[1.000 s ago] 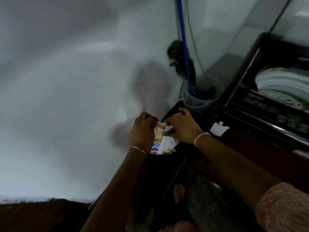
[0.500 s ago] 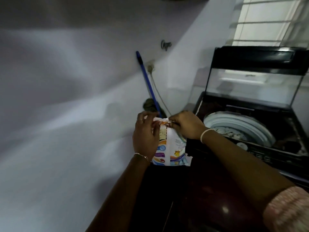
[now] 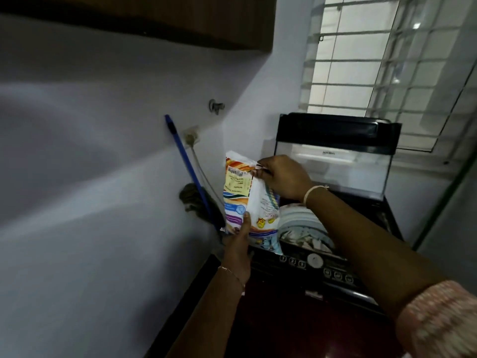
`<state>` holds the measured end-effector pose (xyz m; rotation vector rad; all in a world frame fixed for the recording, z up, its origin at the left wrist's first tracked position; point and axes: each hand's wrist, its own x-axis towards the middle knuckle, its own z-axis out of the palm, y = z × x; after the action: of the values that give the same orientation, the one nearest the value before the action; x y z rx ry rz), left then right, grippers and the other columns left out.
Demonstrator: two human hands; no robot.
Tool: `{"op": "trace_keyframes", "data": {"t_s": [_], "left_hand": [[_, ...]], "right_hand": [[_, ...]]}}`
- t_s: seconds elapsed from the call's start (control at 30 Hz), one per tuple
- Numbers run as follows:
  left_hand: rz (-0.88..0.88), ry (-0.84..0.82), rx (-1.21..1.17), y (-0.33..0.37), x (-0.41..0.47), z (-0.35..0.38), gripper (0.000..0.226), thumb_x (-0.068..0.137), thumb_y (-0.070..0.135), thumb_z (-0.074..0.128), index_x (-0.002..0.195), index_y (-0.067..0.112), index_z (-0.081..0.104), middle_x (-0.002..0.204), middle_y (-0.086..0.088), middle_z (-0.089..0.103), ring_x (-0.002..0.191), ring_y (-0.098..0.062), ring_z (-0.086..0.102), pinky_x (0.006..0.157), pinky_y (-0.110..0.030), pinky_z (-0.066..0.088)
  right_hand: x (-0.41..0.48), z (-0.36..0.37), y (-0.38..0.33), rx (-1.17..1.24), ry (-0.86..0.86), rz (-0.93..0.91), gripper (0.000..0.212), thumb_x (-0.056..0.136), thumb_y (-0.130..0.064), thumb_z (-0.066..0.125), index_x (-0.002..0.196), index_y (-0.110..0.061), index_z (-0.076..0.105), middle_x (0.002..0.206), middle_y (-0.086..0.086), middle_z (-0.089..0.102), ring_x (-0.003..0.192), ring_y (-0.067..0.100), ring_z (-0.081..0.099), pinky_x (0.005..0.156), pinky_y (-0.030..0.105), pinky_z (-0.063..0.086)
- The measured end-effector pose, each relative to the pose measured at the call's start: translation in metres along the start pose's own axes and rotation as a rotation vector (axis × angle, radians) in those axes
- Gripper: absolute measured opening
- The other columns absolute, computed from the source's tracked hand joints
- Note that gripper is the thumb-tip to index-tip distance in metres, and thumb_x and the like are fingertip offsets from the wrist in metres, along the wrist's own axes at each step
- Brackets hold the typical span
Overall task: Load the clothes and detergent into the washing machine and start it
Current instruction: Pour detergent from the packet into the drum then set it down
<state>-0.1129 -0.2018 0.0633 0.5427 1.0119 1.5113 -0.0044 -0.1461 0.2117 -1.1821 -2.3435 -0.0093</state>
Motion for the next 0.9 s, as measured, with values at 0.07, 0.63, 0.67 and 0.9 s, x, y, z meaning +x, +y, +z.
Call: {"op": "trace_keyframes", "data": {"t_s": [0.07, 0.63, 0.67, 0.9], "left_hand": [[-0.071, -0.101, -0.110, -0.002, 0.004, 0.021, 0.047, 0.085, 0.046, 0.061, 0.125, 0.022, 0.060, 0.119, -0.006, 0.068, 0.111, -0.029, 0.063, 0.102, -0.050, 0.045], [-0.266, -0.380, -0.354, -0.071, 0.073, 0.130, 0.059, 0.088, 0.049, 0.054, 0.136, 0.016, 0.052, 0.131, -0.014, 0.060, 0.114, -0.035, 0.062, 0.092, -0.047, 0.053], [-0.274, -0.401, -0.355, -0.074, 0.082, 0.130, 0.063, 0.085, 0.049, 0.061, 0.138, 0.016, 0.050, 0.134, -0.014, 0.058, 0.118, -0.036, 0.059, 0.092, -0.048, 0.052], [-0.396, -0.503, -0.252, -0.090, 0.142, 0.135, 0.067, 0.079, 0.042, 0.068, 0.138, 0.018, 0.050, 0.135, -0.014, 0.057, 0.116, -0.035, 0.061, 0.091, -0.050, 0.052]], "right_hand": [[0.004, -0.013, 0.017, -0.027, 0.015, -0.007, 0.033, 0.097, -0.038, 0.050, 0.110, -0.015, 0.069, 0.107, 0.012, 0.070, 0.096, 0.030, 0.063, 0.067, 0.027, 0.035], [0.002, -0.065, 0.168, 0.217, 0.026, 0.259, 0.026, 0.095, -0.036, 0.054, 0.100, -0.016, 0.069, 0.096, 0.000, 0.070, 0.086, 0.020, 0.065, 0.078, 0.037, 0.053], [0.002, -0.062, 0.175, 0.243, 0.018, 0.282, 0.024, 0.095, -0.035, 0.054, 0.100, -0.018, 0.070, 0.097, 0.000, 0.071, 0.087, 0.019, 0.066, 0.078, 0.036, 0.053], [-0.003, -0.039, 0.232, 0.336, -0.027, 0.480, 0.021, 0.092, -0.031, 0.059, 0.098, -0.016, 0.072, 0.102, 0.007, 0.073, 0.089, 0.020, 0.068, 0.083, 0.036, 0.054]]}}
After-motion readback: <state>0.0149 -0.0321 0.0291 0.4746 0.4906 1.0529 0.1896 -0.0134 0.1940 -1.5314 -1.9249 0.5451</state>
